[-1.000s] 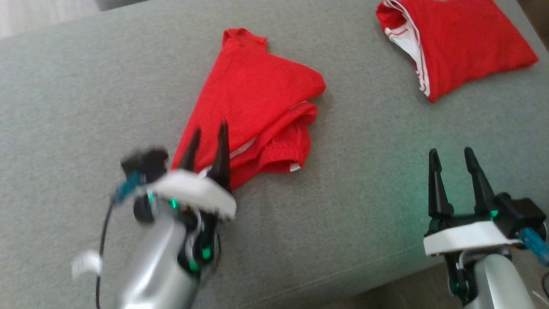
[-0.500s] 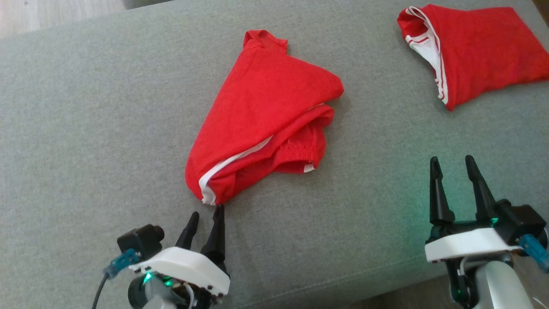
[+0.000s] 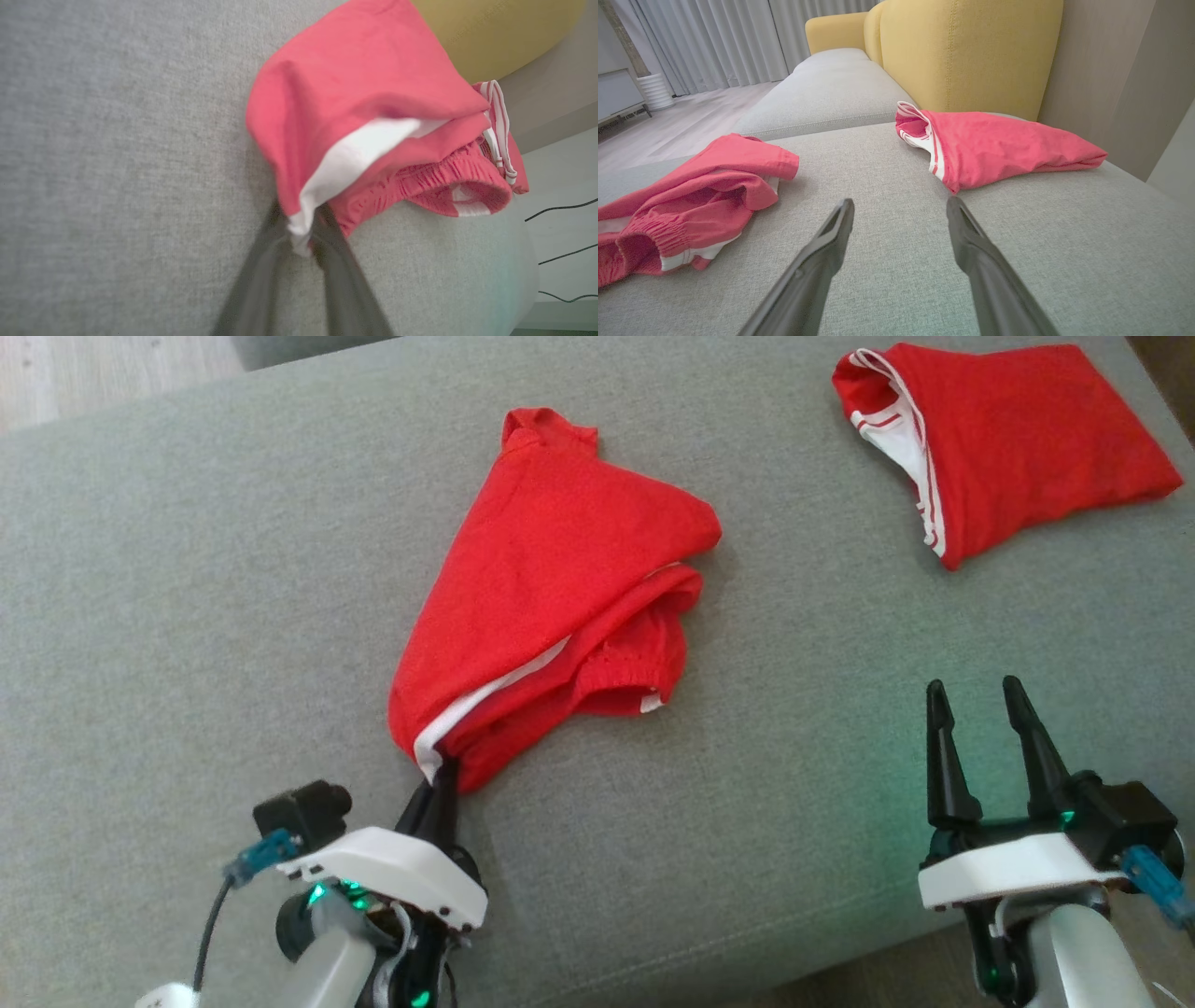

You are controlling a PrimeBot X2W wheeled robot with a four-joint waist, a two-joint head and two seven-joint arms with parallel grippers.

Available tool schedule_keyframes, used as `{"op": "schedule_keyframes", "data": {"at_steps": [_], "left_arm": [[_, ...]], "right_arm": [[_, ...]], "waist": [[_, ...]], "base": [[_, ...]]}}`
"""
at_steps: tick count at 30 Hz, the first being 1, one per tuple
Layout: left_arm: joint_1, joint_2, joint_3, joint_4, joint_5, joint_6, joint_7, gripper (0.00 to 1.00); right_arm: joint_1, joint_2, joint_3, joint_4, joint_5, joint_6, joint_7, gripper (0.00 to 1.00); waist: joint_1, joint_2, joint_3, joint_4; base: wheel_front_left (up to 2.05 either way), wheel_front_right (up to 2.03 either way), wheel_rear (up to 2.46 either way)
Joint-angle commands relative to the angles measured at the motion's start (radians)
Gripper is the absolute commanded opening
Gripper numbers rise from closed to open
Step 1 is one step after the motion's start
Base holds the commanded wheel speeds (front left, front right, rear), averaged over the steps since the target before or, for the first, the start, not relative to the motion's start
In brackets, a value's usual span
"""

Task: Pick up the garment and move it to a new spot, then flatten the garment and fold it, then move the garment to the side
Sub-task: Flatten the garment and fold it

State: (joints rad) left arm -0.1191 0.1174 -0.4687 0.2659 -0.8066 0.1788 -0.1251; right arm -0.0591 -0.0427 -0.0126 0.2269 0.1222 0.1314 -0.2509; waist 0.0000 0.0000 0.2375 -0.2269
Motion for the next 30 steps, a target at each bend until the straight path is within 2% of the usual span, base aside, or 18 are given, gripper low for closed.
{"op": "schedule_keyframes", "data": {"at_steps": [1,4,10,14,16,17,18,21,22,24,27,28,30], "left_arm": [[-0.036,0.007,0.041,-0.017,-0.003,-0.007,-0.013,0.0],[-0.06,0.052,0.04,-0.033,0.034,-0.001,-0.012,0.0],[-0.152,0.317,-0.069,-0.247,0.281,0.051,0.198,0.0],[-0.236,0.504,-0.129,-0.408,0.461,0.051,0.391,0.0],[-0.277,0.586,-0.159,-0.481,0.536,0.023,0.493,0.0],[-0.277,0.586,-0.159,-0.481,0.536,0.023,0.493,0.0],[-0.294,0.617,-0.175,-0.517,0.564,0.003,0.541,0.0],[-0.332,0.699,-0.231,-0.599,0.636,-0.073,0.679,0.0],[-0.34,0.731,-0.275,-0.64,0.662,-0.128,0.755,0.0],[-0.324,0.74,-0.32,-0.665,0.655,-0.171,0.821,0.0],[-0.284,0.714,-0.368,-0.675,0.626,-0.185,0.869,0.0],[-0.267,0.7,-0.382,-0.672,0.615,-0.183,0.873,0.25],[-0.223,0.659,-0.399,-0.66,0.576,-0.158,0.871,1.0]], "right_arm": [[-0.013,-0.008,0.019,-0.025,0.003,-0.001,-0.011,1.0],[-0.007,-0.008,0.014,-0.024,0.006,-0.001,-0.011,1.0],[0.02,-0.008,-0.009,-0.025,0.006,-0.001,-0.011,1.0],[0.03,-0.008,-0.01,-0.024,0.011,-0.001,-0.011,1.0],[0.033,-0.008,-0.009,-0.024,0.014,-0.001,-0.011,1.0],[0.033,-0.008,-0.009,-0.024,0.014,-0.001,-0.011,1.0],[0.034,-0.008,-0.009,-0.024,0.015,-0.001,-0.011,1.0],[0.038,-0.008,-0.01,-0.022,0.017,-0.001,-0.011,1.0],[0.041,-0.008,-0.011,-0.022,0.019,-0.001,-0.011,1.0],[0.042,-0.008,-0.011,-0.022,0.02,-0.001,-0.011,1.0],[0.039,-0.008,-0.009,-0.021,0.023,-0.001,-0.011,1.0],[0.038,-0.008,-0.008,-0.021,0.025,-0.001,-0.011,1.0],[0.037,-0.008,-0.007,-0.021,0.03,-0.001,-0.011,1.0]], "waist": [[0.0,0.0,-0.005,-0.002],[0.0,0.0,-0.018,0.0],[0.0,0.0,-0.058,0.025],[0.0,0.0,-0.075,0.037],[0.0,0.0,-0.079,0.041],[0.0,0.0,-0.079,0.041],[0.0,0.0,-0.08,0.042],[0.0,0.0,-0.085,0.044],[0.0,0.0,-0.087,0.044],[0.0,0.0,-0.088,0.043],[0.0,0.0,-0.084,0.037],[0.0,0.0,-0.082,0.034],[0.0,0.0,-0.079,0.031]], "base": [[0.0,0.0,0.0],[0.0,0.0,0.0],[0.0,0.0,0.0],[0.0,0.0,0.0],[0.0,0.0,0.0],[0.0,0.0,0.0],[0.0,0.0,0.0],[0.0,0.0,0.0],[0.0,0.0,0.0],[0.0,0.0,0.0],[0.0,0.0,0.0],[0.0,0.0,0.0],[0.0,0.0,0.0]]}}
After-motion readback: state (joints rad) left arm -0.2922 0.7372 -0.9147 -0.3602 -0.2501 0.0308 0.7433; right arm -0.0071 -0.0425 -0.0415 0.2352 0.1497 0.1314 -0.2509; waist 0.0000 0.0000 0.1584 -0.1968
